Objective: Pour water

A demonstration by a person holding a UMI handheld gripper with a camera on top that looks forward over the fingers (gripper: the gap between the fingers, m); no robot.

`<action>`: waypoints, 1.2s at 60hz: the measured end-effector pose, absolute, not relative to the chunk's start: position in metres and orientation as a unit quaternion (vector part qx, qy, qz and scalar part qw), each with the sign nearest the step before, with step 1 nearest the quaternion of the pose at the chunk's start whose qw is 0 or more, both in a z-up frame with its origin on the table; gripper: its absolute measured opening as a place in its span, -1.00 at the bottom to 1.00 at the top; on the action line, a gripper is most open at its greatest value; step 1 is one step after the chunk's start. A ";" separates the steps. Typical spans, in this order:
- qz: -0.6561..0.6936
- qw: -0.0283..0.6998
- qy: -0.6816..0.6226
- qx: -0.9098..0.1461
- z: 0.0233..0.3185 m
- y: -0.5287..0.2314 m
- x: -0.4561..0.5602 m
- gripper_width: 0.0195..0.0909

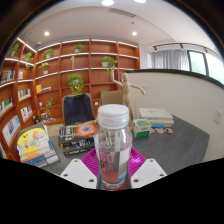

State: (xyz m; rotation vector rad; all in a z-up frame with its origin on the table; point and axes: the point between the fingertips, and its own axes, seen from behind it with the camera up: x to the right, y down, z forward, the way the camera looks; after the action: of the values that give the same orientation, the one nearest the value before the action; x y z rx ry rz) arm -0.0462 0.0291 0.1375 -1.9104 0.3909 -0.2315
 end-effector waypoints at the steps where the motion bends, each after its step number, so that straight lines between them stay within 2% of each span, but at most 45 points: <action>1: -0.101 0.553 0.162 -0.811 0.128 0.031 -0.048 -0.52; 8: -0.098 0.537 0.134 -0.827 0.096 0.033 -0.045 -0.52; 17: -0.095 0.539 0.113 -0.829 0.077 0.038 -0.045 -0.52; 22: -0.092 0.552 0.109 -0.821 0.076 0.041 -0.043 -0.52; 30: -0.081 0.564 0.105 -0.815 0.077 0.045 -0.043 -0.40; 41: -0.086 0.551 0.098 -0.824 0.074 0.040 -0.043 -0.04; 43: -0.090 0.543 0.091 -0.830 0.070 0.036 -0.043 0.13; 50: -0.079 0.534 0.069 -0.839 0.070 0.020 -0.059 0.94; 55: -0.069 0.526 0.069 -0.845 0.071 -0.004 -0.072 0.97; 59: -0.061 0.527 0.081 -0.844 0.082 -0.022 -0.081 0.98; 72: -0.014 0.544 0.089 -0.834 0.156 -0.062 -0.123 0.95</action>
State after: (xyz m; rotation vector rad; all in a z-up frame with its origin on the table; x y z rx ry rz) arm -0.1227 -0.0616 0.1556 -1.9790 0.2104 -0.0337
